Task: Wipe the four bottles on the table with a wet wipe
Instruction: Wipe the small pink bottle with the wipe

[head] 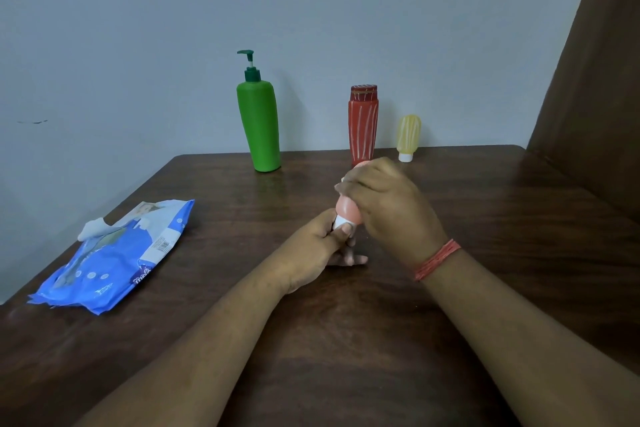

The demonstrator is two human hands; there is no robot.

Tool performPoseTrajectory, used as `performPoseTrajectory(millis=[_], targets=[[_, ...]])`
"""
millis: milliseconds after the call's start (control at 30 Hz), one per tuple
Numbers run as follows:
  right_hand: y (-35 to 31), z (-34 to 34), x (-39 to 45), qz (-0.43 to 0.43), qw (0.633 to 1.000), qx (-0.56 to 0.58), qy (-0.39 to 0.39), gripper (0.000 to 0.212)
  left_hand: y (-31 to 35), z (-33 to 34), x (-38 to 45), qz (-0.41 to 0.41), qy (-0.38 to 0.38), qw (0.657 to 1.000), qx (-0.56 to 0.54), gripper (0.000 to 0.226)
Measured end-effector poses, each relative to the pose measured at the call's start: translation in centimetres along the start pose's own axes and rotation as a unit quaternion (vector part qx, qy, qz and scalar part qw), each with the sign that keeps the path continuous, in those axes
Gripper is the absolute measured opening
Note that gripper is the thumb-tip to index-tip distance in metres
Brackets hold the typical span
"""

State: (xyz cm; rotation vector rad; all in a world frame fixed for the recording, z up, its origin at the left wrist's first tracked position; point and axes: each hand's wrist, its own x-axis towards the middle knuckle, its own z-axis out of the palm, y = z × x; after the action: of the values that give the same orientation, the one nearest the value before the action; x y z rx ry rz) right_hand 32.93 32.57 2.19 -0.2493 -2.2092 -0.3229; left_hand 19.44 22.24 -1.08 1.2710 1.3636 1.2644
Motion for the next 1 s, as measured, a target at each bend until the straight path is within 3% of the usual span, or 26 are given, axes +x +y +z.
performPoseTrajectory(millis=[233, 467, 667, 1000], targets=[[2.1, -0.4, -0.3, 0.116, 0.989, -0.002, 0.091, 0.024, -0.1, -0.5, 0.2, 0.006, -0.006, 0.998, -0.062, 0.017], [-0.5, 1.4, -0.9, 0.183, 0.971, 0.141, 0.068, 0.015, 0.1, -1.1, 0.2, 0.011, 0.021, 0.982, -0.189, 0.021], [-0.1, 0.6, -0.4, 0.301, 0.909, 0.248, 0.143, 0.01, 0.1, -0.4, 0.2, -0.001, -0.032, 0.984, -0.174, 0.019], [-1.0, 1.2, -1.1, 0.302, 0.886, 0.352, -0.024, 0.006, 0.6, -1.0, -0.2, 0.014, 0.036, 0.967, -0.25, 0.03]])
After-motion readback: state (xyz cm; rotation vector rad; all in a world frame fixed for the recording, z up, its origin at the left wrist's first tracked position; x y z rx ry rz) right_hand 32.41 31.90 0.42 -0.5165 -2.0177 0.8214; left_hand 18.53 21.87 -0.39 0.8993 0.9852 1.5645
